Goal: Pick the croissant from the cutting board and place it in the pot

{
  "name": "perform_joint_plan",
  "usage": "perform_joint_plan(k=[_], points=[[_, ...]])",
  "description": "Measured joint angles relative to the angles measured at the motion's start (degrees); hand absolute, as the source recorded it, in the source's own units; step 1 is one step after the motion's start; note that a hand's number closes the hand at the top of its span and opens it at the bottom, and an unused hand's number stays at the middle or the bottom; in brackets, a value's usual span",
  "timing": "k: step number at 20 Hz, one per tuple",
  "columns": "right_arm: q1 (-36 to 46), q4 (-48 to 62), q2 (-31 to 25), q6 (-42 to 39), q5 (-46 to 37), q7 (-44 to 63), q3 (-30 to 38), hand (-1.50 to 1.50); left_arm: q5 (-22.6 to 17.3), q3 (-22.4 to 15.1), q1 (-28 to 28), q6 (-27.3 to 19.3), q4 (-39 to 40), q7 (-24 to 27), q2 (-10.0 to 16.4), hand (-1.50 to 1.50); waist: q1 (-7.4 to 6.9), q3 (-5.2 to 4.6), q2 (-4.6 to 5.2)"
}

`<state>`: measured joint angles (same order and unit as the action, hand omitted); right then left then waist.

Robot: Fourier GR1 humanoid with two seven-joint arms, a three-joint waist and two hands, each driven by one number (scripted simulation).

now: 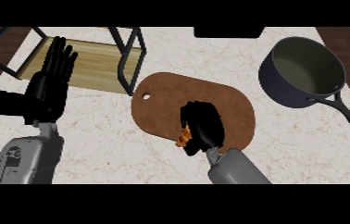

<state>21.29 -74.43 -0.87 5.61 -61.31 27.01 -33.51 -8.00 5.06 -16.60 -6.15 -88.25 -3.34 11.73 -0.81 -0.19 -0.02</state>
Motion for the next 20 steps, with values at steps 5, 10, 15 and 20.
perform_joint_plan(k=[5, 10, 15, 20], points=[[11.65, 7.46, 0.60, 1.11, -0.30, 15.02, 9.59, 1.50, -0.15, -1.22, -1.47, 0.89, -0.15, -0.19, -0.43, 0.00, -2.82, 0.06, 1.19], [23.95, 15.08, 0.72, 3.97, -5.50, 29.43, 15.96, 1.50, 0.22, -2.00, -2.35, 0.92, 0.26, -0.38, -0.85, 0.00, -4.25, 0.01, 1.33], [34.28, 22.16, -0.19, 4.57, -14.89, 36.37, 19.93, 1.50, 0.58, -2.22, -3.19, 0.37, 0.69, -0.51, -1.31, 0.00, -3.76, -0.03, 1.10], [40.36, 26.52, -2.04, 5.19, -24.64, 40.24, 22.68, 1.50, 0.69, -1.91, -2.76, -0.18, 0.55, -0.93, -1.38, 0.00, -2.65, 0.02, 0.69]])
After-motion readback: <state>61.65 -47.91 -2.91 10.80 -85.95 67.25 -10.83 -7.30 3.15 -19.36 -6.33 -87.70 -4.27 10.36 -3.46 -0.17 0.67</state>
